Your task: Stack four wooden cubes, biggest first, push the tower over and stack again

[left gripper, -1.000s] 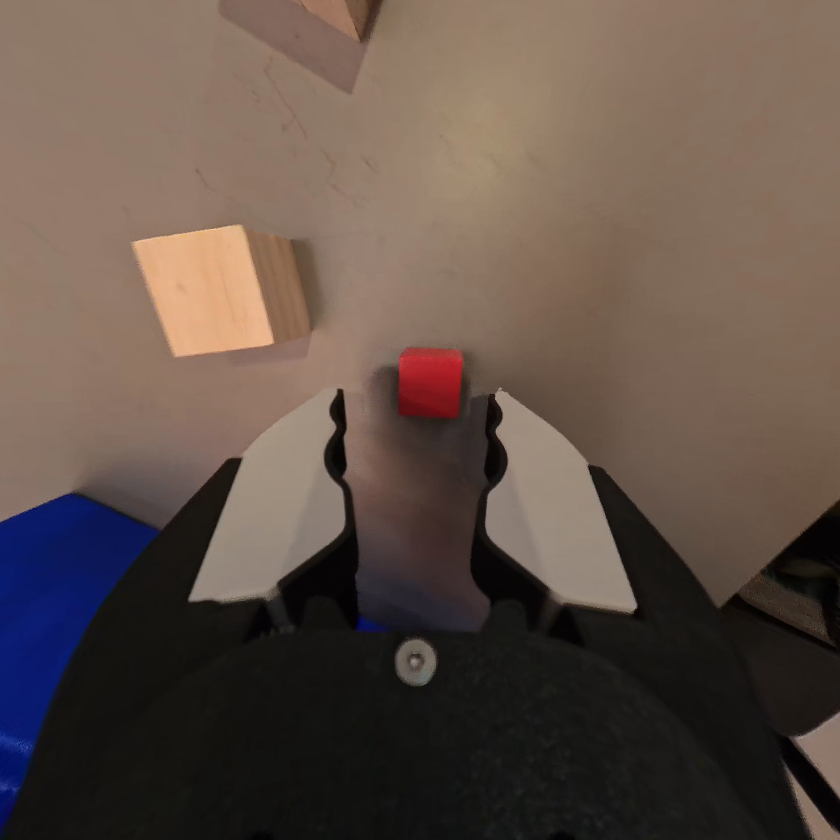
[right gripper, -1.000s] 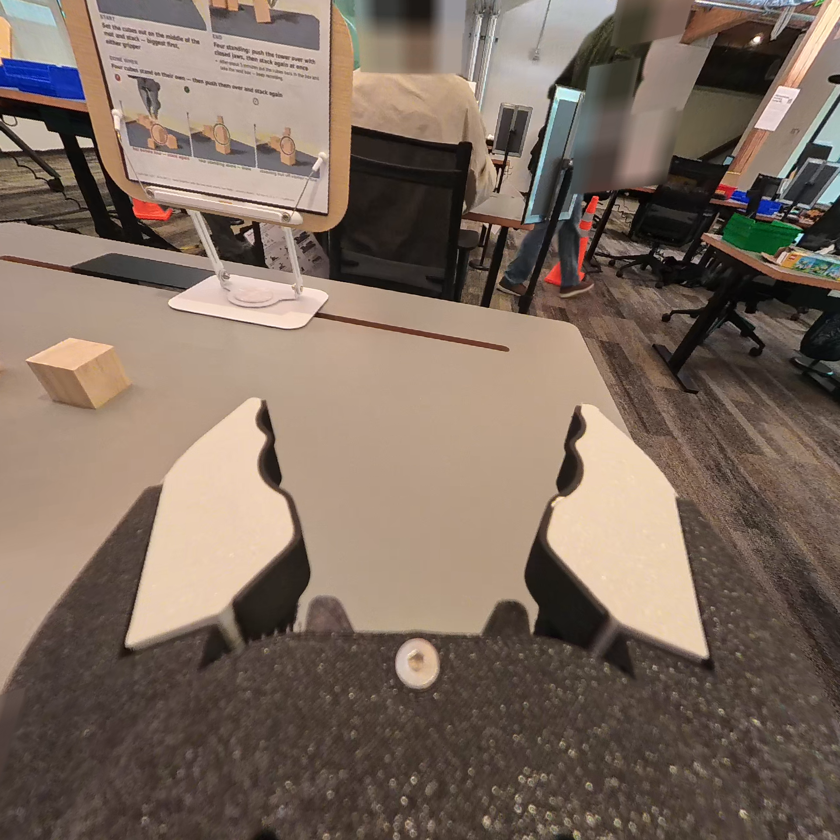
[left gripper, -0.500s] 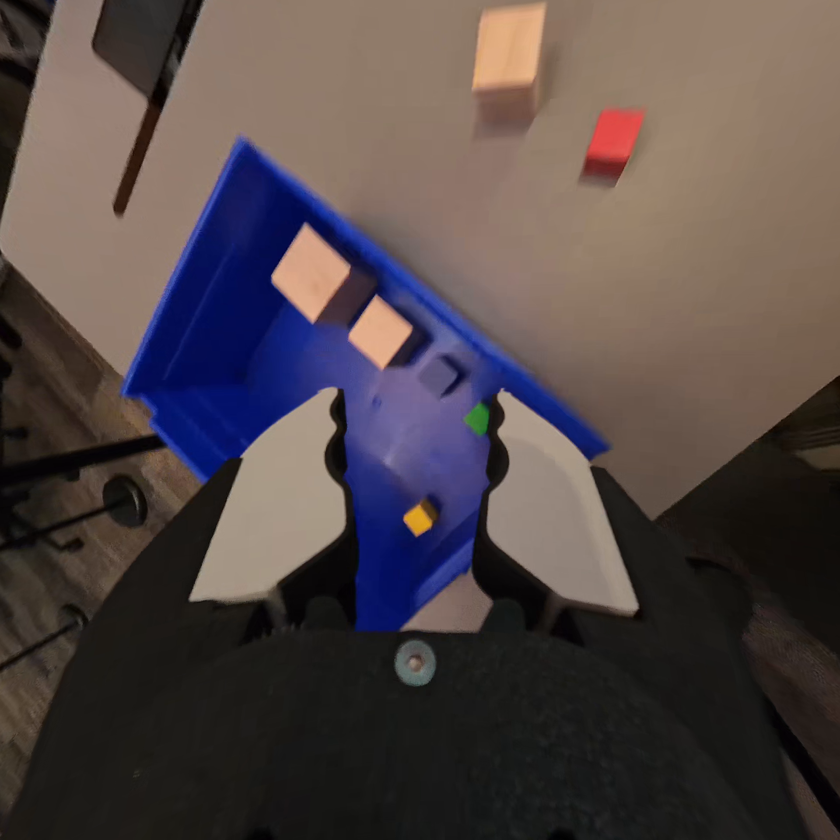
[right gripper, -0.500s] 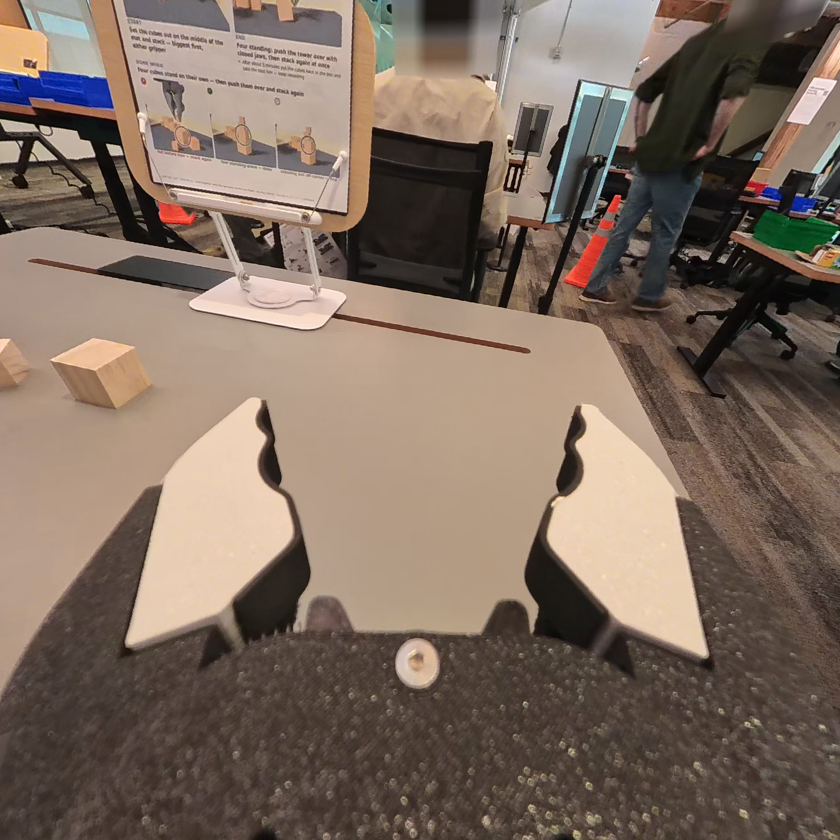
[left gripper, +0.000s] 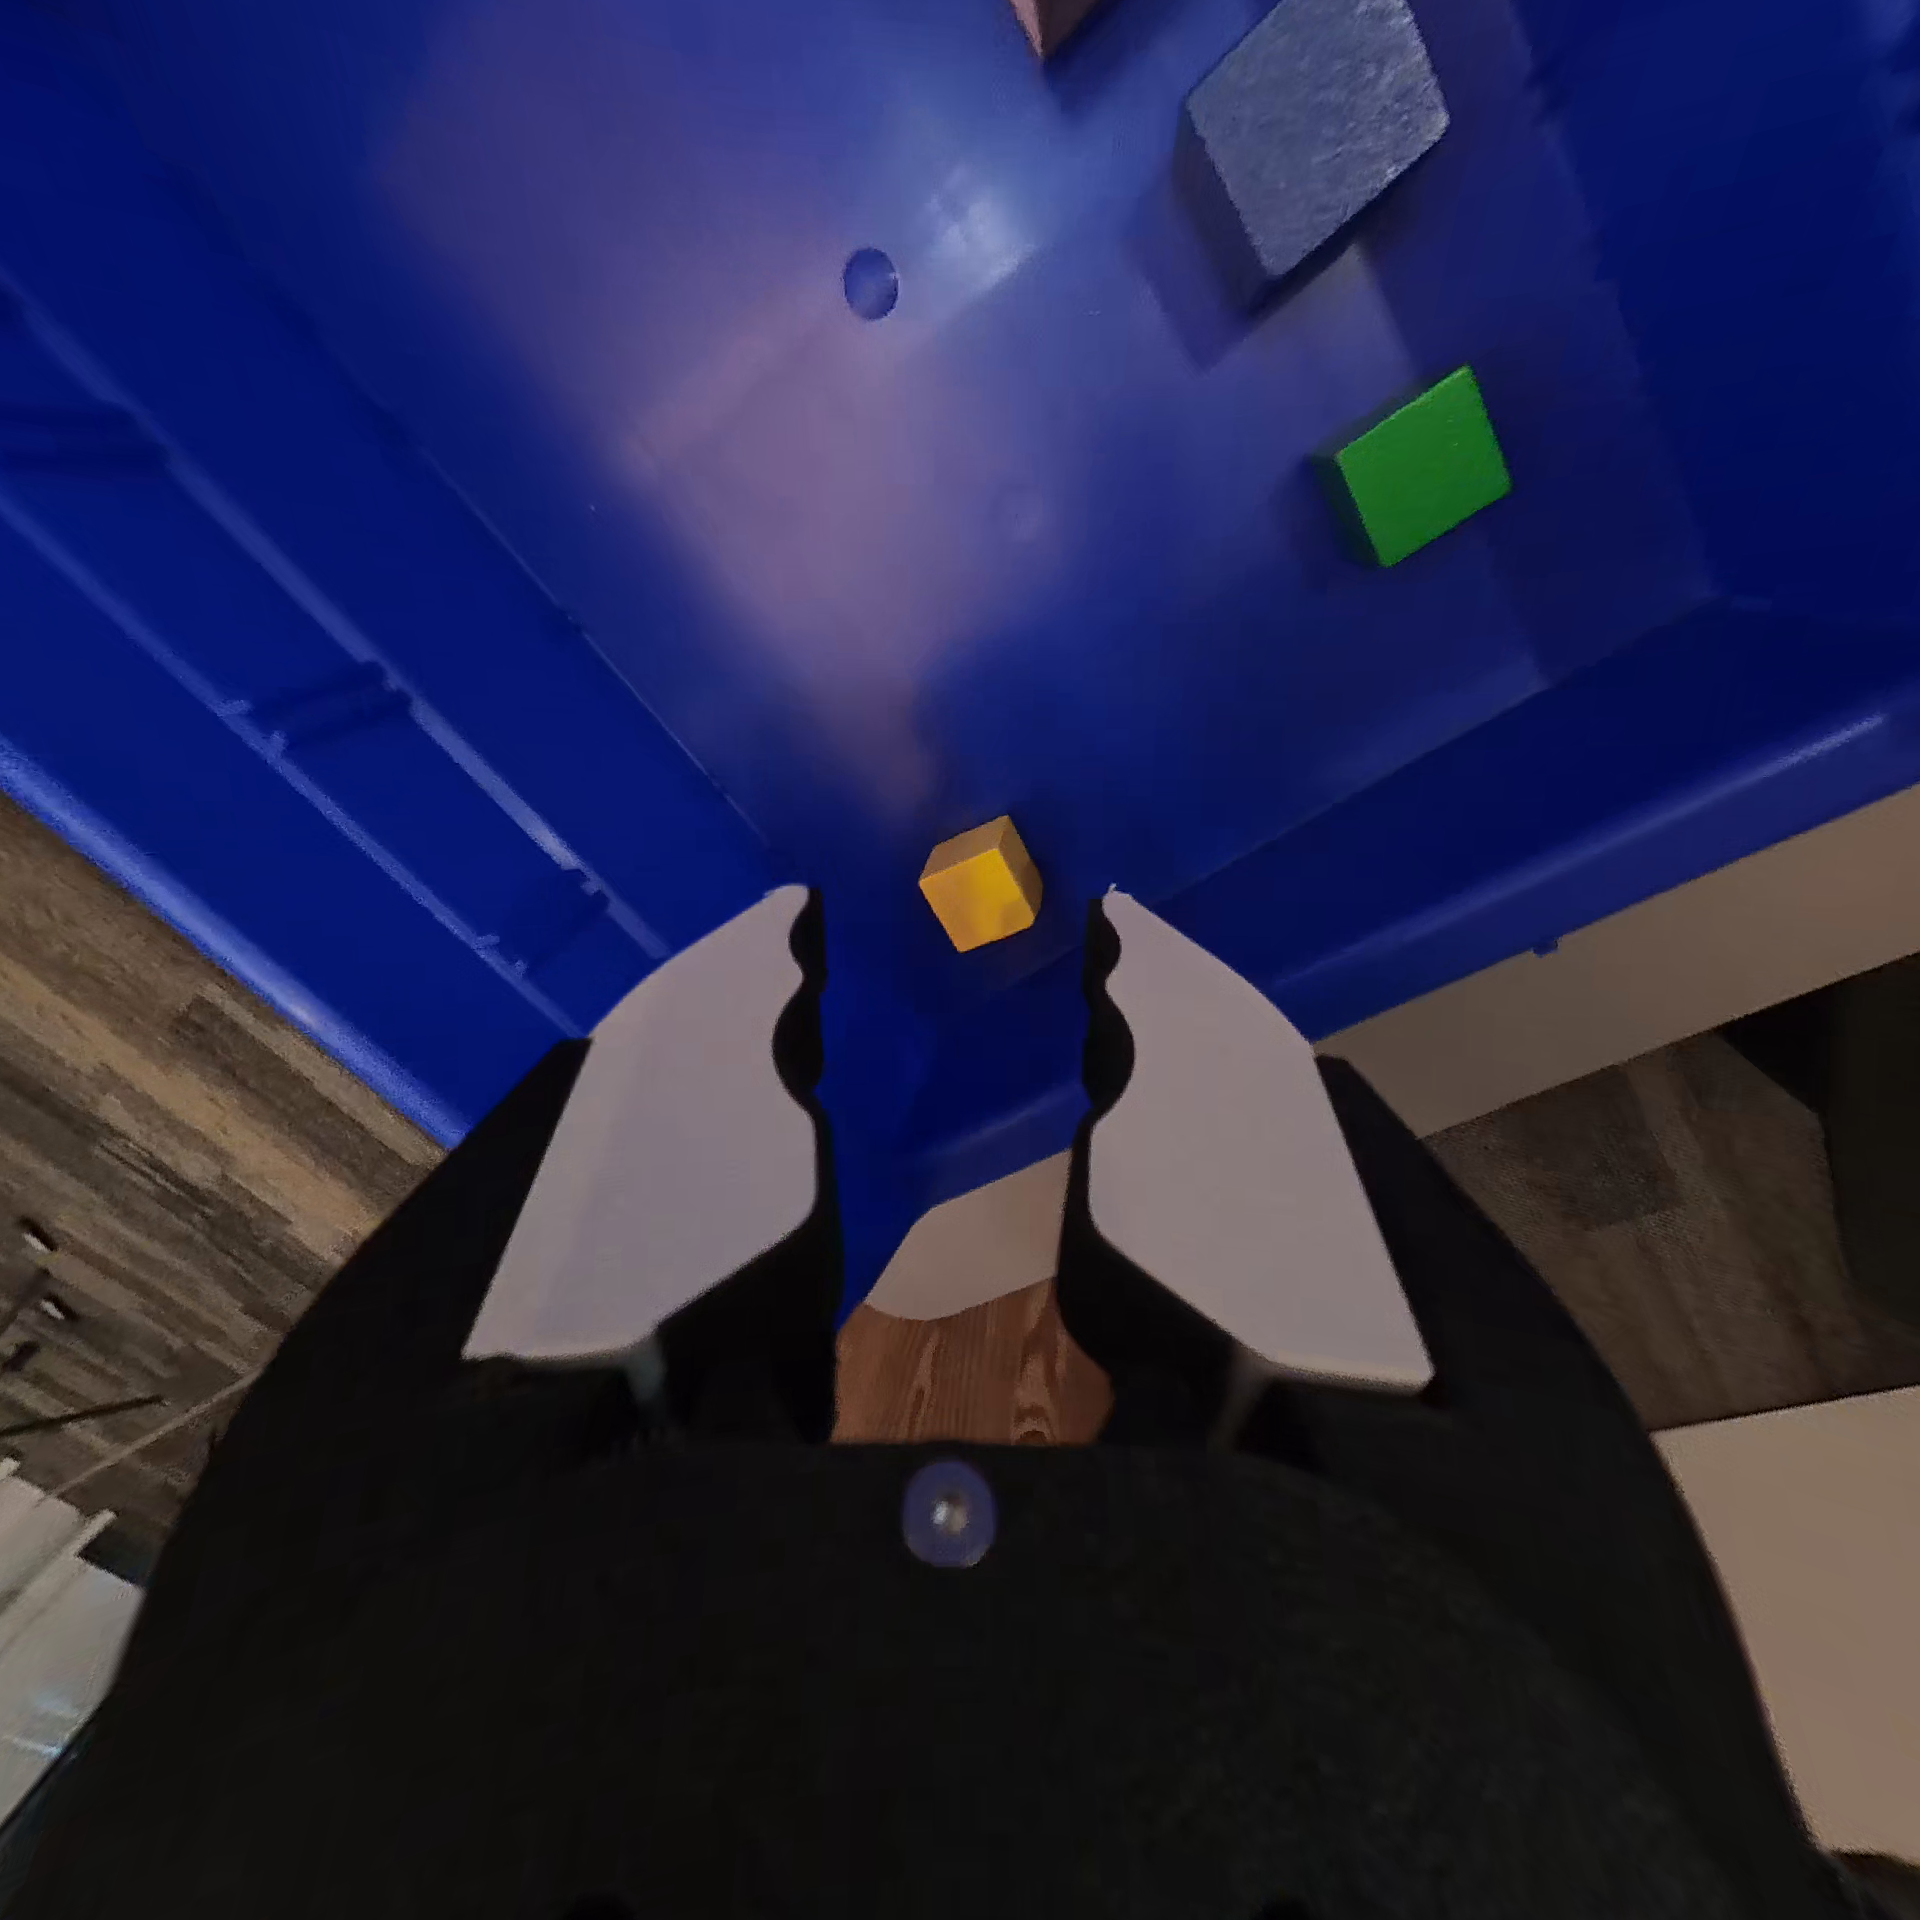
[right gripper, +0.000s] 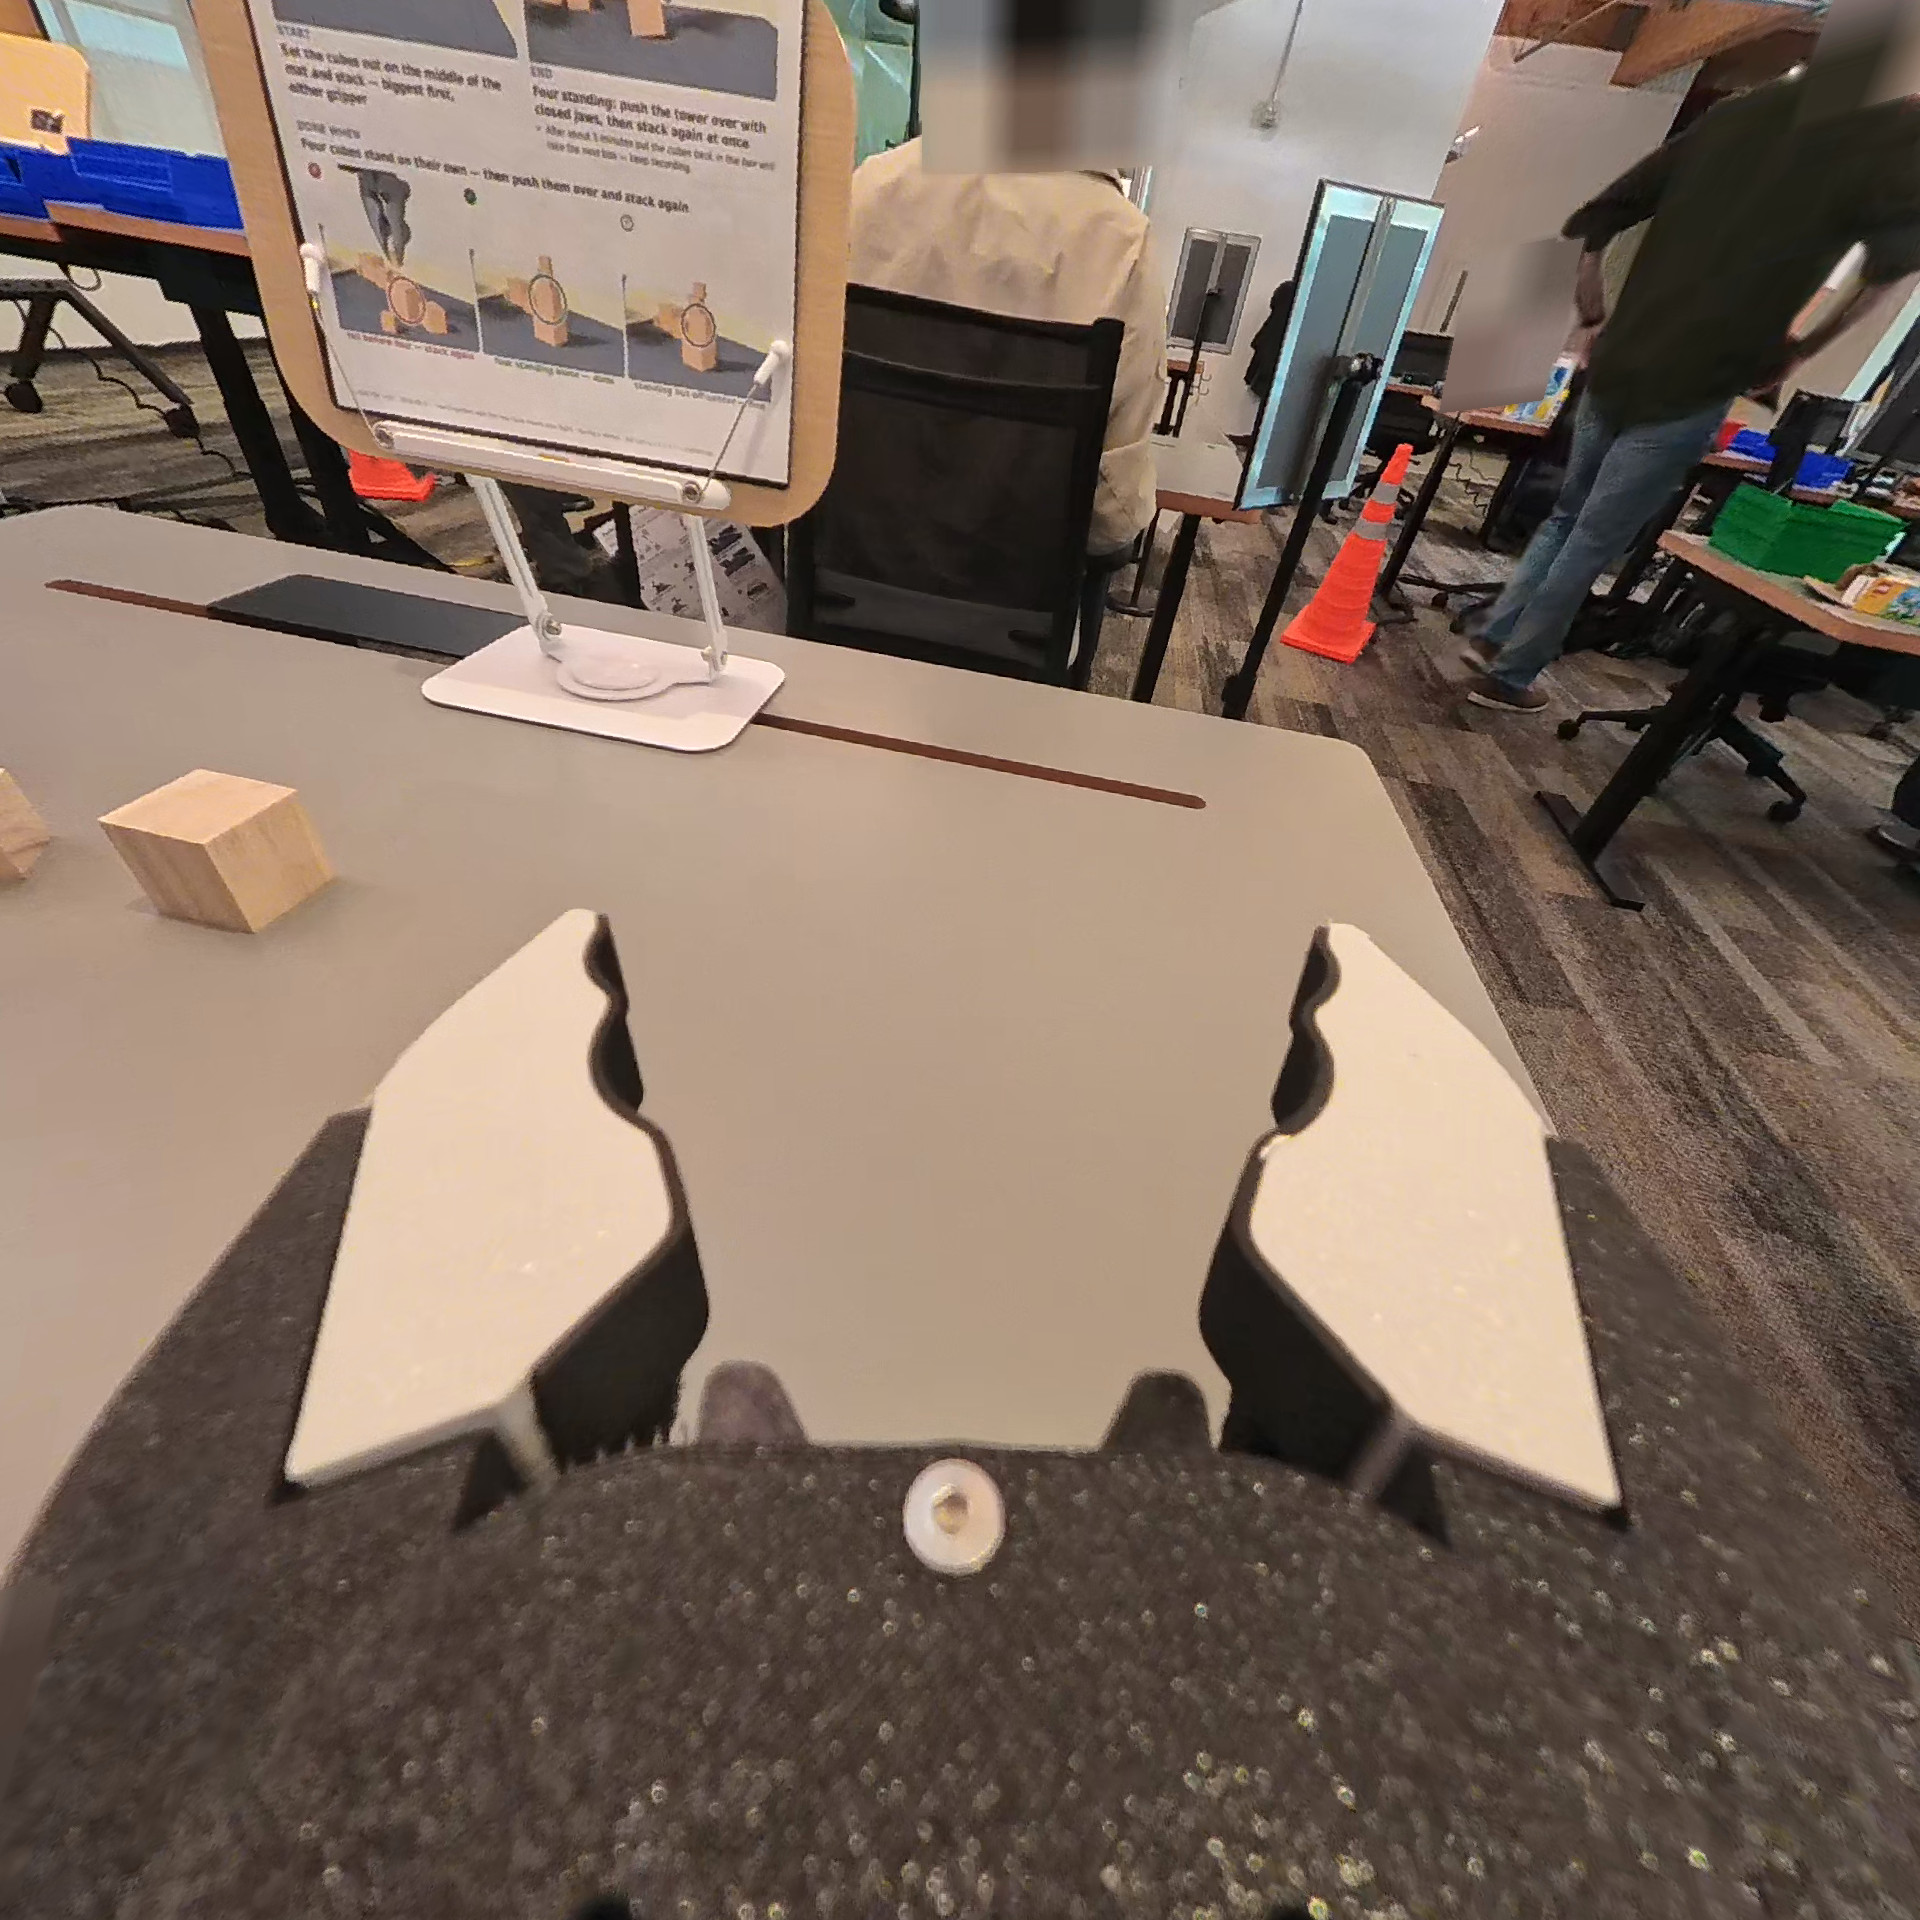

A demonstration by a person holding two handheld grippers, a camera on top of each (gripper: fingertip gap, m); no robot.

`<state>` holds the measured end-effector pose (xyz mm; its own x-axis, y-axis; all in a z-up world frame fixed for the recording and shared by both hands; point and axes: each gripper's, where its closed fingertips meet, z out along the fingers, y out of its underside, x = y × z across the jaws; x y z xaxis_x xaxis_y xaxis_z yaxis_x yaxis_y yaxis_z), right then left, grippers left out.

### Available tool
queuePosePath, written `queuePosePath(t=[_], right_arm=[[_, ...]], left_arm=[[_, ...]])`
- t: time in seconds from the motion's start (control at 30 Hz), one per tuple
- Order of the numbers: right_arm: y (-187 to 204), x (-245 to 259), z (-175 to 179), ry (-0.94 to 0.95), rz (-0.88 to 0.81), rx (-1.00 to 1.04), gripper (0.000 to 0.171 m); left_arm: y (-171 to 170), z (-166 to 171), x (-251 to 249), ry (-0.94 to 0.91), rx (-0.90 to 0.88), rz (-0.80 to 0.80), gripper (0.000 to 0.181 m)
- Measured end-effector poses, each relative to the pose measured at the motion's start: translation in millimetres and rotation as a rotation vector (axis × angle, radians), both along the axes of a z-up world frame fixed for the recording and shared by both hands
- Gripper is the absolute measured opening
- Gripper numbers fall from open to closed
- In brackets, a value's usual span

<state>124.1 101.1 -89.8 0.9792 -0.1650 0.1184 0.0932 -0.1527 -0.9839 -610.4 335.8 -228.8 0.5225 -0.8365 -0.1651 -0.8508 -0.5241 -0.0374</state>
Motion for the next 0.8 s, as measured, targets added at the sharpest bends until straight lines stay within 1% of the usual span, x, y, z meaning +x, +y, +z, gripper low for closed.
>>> queuePosePath(t=[0.33,0.5,0.8], right_arm=[[2,1,-3,-0.004,0.001,-0.012,0.12],[1,4,-3,0.001,-0.004,-0.01,0.12],[-5,6,1,-0.006,-0.017,-0.003,0.12]], left_arm=[[-4,-23,-11,0.042,-0.091,0.136,0.048],[-6,-34,-14,0.059,-0.138,0.178,0.047],[-2,-39,-13,0.069,-0.171,0.222,0.041]])
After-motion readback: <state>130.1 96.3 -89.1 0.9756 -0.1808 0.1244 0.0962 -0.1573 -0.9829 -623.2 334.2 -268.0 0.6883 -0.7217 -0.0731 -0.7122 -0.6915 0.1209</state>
